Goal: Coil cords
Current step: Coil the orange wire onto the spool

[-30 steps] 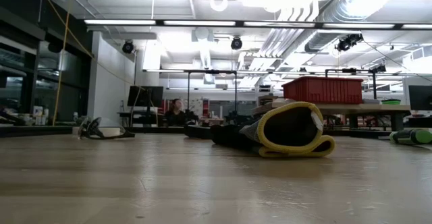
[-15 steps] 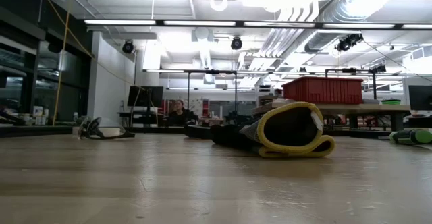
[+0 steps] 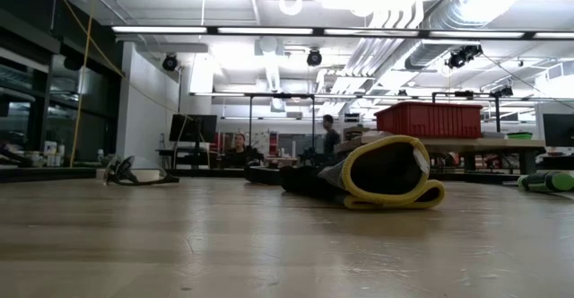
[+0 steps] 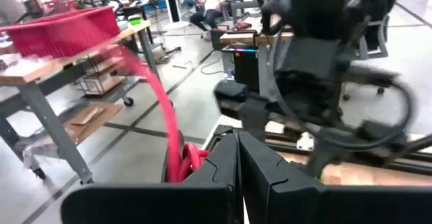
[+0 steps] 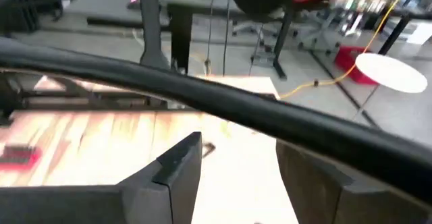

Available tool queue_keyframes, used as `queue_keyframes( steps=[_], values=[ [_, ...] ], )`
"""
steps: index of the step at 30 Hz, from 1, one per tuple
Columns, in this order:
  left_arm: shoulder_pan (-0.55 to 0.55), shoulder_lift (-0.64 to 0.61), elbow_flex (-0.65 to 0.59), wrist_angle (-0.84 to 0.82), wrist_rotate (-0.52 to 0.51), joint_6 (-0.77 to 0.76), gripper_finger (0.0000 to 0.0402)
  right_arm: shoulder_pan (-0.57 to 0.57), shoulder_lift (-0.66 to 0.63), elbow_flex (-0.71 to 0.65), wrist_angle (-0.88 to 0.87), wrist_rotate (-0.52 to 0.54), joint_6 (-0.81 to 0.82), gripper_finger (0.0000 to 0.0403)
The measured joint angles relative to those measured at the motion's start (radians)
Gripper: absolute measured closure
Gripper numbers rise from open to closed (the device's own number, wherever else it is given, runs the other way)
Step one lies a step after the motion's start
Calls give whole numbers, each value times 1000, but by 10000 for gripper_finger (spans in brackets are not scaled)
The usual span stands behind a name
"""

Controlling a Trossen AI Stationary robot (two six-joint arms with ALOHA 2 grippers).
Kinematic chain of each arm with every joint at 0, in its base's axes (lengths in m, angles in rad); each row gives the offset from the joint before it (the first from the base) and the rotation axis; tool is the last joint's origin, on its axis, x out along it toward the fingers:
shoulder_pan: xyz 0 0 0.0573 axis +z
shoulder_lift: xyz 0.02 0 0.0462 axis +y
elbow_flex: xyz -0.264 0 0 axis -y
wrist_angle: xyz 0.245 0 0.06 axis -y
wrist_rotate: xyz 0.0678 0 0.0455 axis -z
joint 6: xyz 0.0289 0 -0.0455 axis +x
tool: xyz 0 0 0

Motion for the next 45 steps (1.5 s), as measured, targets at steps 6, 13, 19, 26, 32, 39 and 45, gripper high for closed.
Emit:
queue_keyframes(
  steps=[6,13,19,26,32,39,45],
  values=[
    [30,-76,-263,229,10,-44,401,-3,-12,0,-164,22,-26,220],
    [58,-144,-335,218,61,-62,401,-24,-45,0,-179,43,-33,220],
    [76,-182,-334,220,160,-100,401,-35,-52,0,-162,41,-9,220],
    [67,-144,-360,83,348,-264,401,-14,-48,-2,-192,-54,80,220],
    [-11,-198,-644,321,391,-460,401,-14,-111,-180,-242,-61,199,220],
    [-121,-239,-1065,667,296,-761,401,45,-296,-583,-70,-28,512,220],
    [-158,-159,-1318,844,260,-988,401,151,-393,-784,99,51,776,220]
  ],
)
